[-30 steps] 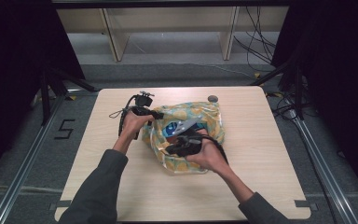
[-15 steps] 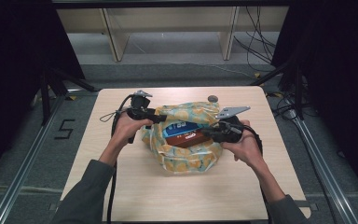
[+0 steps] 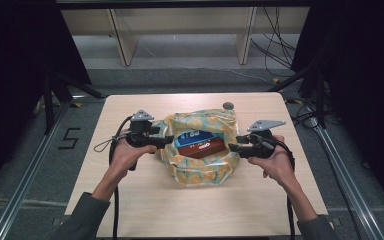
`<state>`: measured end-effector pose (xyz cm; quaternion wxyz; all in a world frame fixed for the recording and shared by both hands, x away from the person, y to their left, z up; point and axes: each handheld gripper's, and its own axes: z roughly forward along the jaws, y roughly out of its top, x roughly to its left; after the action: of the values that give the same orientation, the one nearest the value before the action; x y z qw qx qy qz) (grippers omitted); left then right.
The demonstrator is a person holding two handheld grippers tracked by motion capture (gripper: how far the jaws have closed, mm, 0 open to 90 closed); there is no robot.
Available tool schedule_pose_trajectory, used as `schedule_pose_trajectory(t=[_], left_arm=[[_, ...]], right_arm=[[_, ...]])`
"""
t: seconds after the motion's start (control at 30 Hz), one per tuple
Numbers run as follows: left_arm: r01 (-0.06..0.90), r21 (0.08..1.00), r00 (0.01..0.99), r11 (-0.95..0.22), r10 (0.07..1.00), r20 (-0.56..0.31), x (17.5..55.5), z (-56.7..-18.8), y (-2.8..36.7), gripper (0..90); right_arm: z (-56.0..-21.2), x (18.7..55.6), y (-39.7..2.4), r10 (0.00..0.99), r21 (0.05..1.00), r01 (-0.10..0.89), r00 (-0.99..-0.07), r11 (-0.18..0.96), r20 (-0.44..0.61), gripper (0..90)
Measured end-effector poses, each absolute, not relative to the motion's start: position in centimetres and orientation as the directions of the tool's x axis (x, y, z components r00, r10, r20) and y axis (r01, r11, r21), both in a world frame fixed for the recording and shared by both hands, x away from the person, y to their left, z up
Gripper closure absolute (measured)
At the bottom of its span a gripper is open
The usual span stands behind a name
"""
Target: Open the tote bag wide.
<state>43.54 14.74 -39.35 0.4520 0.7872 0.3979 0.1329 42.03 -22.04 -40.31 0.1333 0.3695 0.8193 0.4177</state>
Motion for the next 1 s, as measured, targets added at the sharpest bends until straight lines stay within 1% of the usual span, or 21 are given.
schedule_pose_trajectory(t=[0.03, 0.07, 0.13, 0.17, 0.2, 0.23, 0.3, 0.4, 0.5, 0.53, 0.57, 0.6, 0.67, 0.7, 0.73, 0.77, 0.8, 0.83, 0.87, 0.93, 1.0], left_arm=[[0.501, 0.82, 0.649, -0.277, 0.747, -0.144, 43.1, -39.4, 14.8, 30.4], [0.487, 0.825, 0.662, -0.286, 0.737, -0.136, 42.2, -39.6, 14.9, 29.2], [0.484, 0.829, 0.659, -0.28, 0.74, -0.134, 41.3, -39.7, 15.0, 27.6], [0.482, 0.83, 0.661, -0.281, 0.738, -0.134, 40.9, -39.7, 15.1, 27.1], [0.475, 0.832, 0.668, -0.285, 0.732, -0.131, 40.5, -39.8, 15.1, 26.5], [0.475, 0.832, 0.671, -0.287, 0.729, -0.132, 40.1, -39.8, 15.2, 25.9], [0.478, 0.829, 0.668, -0.29, 0.733, -0.129, 39.8, -39.9, 15.2, 22.8], [0.471, 0.84, 0.668, -0.267, 0.731, -0.142, 38.6, -40.2, 15.3, 22.6], [0.466, 0.844, 0.666, -0.266, 0.733, -0.136, 38.1, -40.4, 15.4, 21.4], [0.455, 0.844, 0.678, -0.284, 0.725, -0.121, 37.7, -40.7, 15.6, 21.4], [0.455, 0.844, 0.678, -0.284, 0.725, -0.121, 37.7, -40.7, 15.6, 21.3], [0.462, 0.846, 0.669, -0.264, 0.73, -0.138, 37.2, -41.1, 15.5, 20.7], [0.458, 0.849, 0.673, -0.262, 0.727, -0.138, 36.7, -41.5, 15.5, 20.4], [0.458, 0.849, 0.673, -0.262, 0.727, -0.138, 36.7, -41.5, 15.5, 20.3], [0.455, 0.846, 0.682, -0.278, 0.72, -0.13, 36.2, -41.9, 15.7, 20.3], [0.463, 0.849, 0.674, -0.255, 0.723, -0.15, 35.9, -42.1, 15.5, 20.2], [0.458, 0.85, 0.678, -0.26, 0.721, -0.144, 35.7, -42.3, 15.6, 20.0], [0.458, 0.85, 0.678, -0.26, 0.721, -0.144, 35.7, -42.3, 15.6, 19.8], [0.455, 0.848, 0.684, -0.271, 0.717, -0.138, 35.4, -42.5, 15.7, 19.3], [0.455, 0.849, 0.685, -0.269, 0.715, -0.14, 35.3, -42.6, 15.7, 17.9], [0.459, 0.852, 0.694, -0.252, 0.7, -0.167, 34.7, -43.0, 15.8, 16.7]], right_arm=[[-40.5, 42.1, -22.3, 0.716, 0.789, 0.478, -0.695, 0.386, 0.071, 51.4], [-40.8, 41.9, -22.6, 0.722, 0.789, 0.483, -0.688, 0.379, 0.074, 49.7], [-41.0, 41.7, -23.0, 0.725, 0.784, 0.487, -0.685, 0.385, 0.069, 48.3], [-41.1, 41.4, -23.1, 0.735, 0.78, 0.504, -0.673, 0.37, 0.087, 47.8], [-41.3, 41.4, -23.4, 0.734, 0.794, 0.482, -0.676, 0.371, 0.067, 46.9], [-41.4, 41.1, -23.5, 0.741, 0.781, 0.507, -0.666, 0.366, 0.085, 46.4], [-41.7, 40.9, -23.7, 0.739, 0.777, 0.509, -0.669, 0.371, 0.086, 46.0], [-42.0, 40.6, -24.1, 0.738, 0.783, 0.498, -0.67, 0.372, 0.075, 44.8], [-42.2, 40.4, -24.5, 0.74, 0.793, 0.492, -0.668, 0.36, 0.079, 43.9], [-42.1, 40.1, -24.5, 0.747, 0.783, 0.515, -0.658, 0.35, 0.098, 43.6], [-42.1, 40.1, -24.5, 0.747, 0.783, 0.515, -0.658, 0.35, 0.098, 43.6], [-42.3, 39.9, -24.6, 0.752, 0.786, 0.517, -0.651, 0.34, 0.104, 43.0], [-42.6, 39.8, -24.8, 0.741, 0.789, 0.5, -0.666, 0.358, 0.085, 42.8], [-42.7, 39.7, -24.8, 0.738, 0.786, 0.504, -0.668, 0.357, 0.093, 42.5], [-42.8, 39.6, -24.8, 0.741, 0.788, 0.501, -0.666, 0.356, 0.089, 42.1], [-42.9, 39.2, -24.7, 0.748, 0.784, 0.525, -0.653, 0.332, 0.12, 41.9], [-42.9, 39.2, -25.0, 0.744, 0.783, 0.502, -0.663, 0.366, 0.077, 41.9], [-42.9, 39.2, -25.0, 0.744, 0.783, 0.502, -0.663, 0.366, 0.077, 41.9], [-43.1, 38.9, -24.9, 0.75, 0.779, 0.523, -0.653, 0.347, 0.105, 41.6], [-43.4, 38.7, -25.0, 0.754, 0.785, 0.518, -0.649, 0.34, 0.102, 40.8], [-43.4, 38.5, -25.1, 0.751, 0.78, 0.522, -0.652, 0.346, 0.103, 40.0]])
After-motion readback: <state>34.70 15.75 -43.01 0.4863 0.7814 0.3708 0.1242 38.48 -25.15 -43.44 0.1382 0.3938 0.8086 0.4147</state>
